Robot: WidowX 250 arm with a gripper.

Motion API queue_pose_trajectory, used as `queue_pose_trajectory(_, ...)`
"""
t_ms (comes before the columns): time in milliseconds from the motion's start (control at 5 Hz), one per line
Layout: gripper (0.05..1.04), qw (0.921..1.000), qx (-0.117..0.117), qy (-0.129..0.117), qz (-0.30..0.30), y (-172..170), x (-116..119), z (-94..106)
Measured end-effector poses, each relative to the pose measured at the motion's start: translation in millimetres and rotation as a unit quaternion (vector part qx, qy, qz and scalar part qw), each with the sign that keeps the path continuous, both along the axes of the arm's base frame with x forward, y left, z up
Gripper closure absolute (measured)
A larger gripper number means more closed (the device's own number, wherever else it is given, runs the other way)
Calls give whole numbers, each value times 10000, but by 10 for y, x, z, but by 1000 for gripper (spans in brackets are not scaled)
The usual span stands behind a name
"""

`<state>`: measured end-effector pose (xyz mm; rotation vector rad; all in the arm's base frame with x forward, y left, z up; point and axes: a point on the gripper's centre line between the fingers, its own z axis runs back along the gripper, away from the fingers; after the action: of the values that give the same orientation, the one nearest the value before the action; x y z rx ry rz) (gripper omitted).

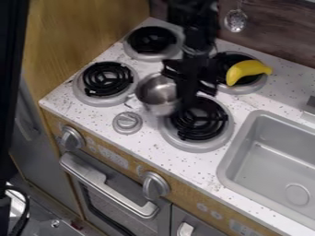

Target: Move the silver pot to the bottom right burner

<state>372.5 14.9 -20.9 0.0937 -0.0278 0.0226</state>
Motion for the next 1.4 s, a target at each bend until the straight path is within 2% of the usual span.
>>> queue_pose_trajectory(200,1019,9996,99,89,-251,-242,-90,-62)
queue_pose_trajectory(400,1019,9991,167,64,-381,-383,-93,-59)
queue_pose_trajectory(800,1019,9986,134,151,-480,-684,-162,-63)
queue_pose_trajectory(1000,1004,9995,40,193,-226,-733,-189,-66)
queue_pose_trajectory(1200,855,9992,-236,296,118,-760,-222,-69)
queue_pose_trajectory(1400,590,9983,-315,383,322,-727,-268,-98)
